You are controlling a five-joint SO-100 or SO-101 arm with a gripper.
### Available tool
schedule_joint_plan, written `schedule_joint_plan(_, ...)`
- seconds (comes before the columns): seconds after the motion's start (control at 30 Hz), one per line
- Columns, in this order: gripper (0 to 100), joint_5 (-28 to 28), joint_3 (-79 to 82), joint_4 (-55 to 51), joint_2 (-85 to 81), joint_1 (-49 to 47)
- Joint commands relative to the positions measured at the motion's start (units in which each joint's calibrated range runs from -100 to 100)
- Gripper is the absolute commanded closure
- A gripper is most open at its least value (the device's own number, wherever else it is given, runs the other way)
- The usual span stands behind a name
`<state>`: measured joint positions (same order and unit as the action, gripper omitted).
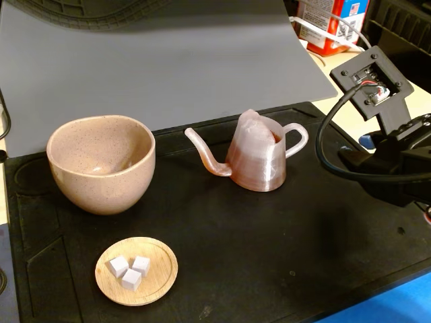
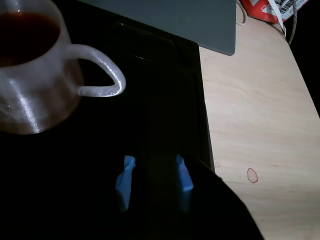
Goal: Pick up a kettle and pour liquid into a cup.
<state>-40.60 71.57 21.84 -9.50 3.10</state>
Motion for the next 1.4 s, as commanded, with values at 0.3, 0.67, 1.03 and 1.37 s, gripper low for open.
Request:
schedule_joint_plan(0.3, 79, 0.42, -12.04, 0.95, 7.11, -4.73)
schedule_joint_plan(0.67, 79, 0.48, -14.67, 0.34, 9.67, -2.38)
schedule_joint_plan(1.03, 79, 0.48, -14.76, 0.25, 9.76, -1.77)
schedule_joint_plan(1.37, 79, 0.48, -21.66, 0.60, 15.65, -2.45)
